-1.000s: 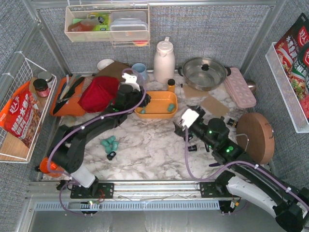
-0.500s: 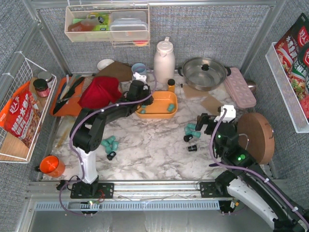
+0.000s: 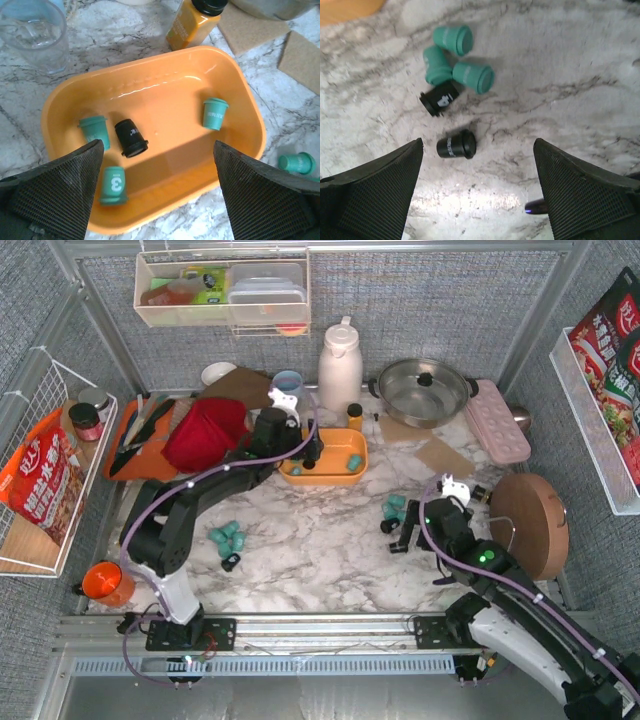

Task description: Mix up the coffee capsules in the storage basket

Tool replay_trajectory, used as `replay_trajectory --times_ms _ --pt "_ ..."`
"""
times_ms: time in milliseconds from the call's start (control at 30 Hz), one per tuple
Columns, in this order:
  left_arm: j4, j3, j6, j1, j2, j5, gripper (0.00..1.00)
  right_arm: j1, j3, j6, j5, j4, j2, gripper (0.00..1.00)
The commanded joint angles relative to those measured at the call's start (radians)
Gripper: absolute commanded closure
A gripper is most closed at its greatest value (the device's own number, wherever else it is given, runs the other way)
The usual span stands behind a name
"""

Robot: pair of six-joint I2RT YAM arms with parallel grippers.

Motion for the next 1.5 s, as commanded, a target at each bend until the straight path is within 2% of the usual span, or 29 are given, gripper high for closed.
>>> replay_trajectory --times_ms 0,167,333,500,667,933,1267,1467 --pt "0.020 -0.068 0.027 0.001 -0.107 -0.021 0.01 0.001 -0.013 0.038 -0.083 -0.059 0.033 0.04" --pt "-0.013 -0.182 0.025 0.001 -0.276 -0.069 0.01 0.007 -0.026 0.042 -0.157 -0.038 0.152 0.07" --pt "-0.052 -0.296 -0.038 0.002 -0.453 -0.209 0.01 0.025 -0.022 0.032 -0.200 0.036 0.280 0.15" --pt "-0.110 -0.386 -0.086 0.003 -0.632 -0.331 0.01 0.050 0.033 -0.031 -0.214 0.067 0.432 0.18" --pt "-0.049 -0.501 -0.087 0.002 -0.768 -0.285 0.01 0.067 0.102 -0.082 -0.215 0.066 0.569 0.22" --pt "-0.048 -0.561 -0.100 0.002 -0.848 -0.255 0.01 0.078 0.146 -0.102 -0.191 0.047 0.671 0.34" --pt "0.007 -0.599 -0.105 0.002 -0.871 -0.253 0.03 0.088 0.142 -0.112 -0.165 0.029 0.676 0.40" --pt "0.020 -0.607 -0.116 0.002 -0.863 -0.259 0.04 0.088 0.135 -0.116 -0.161 0.039 0.672 0.49"
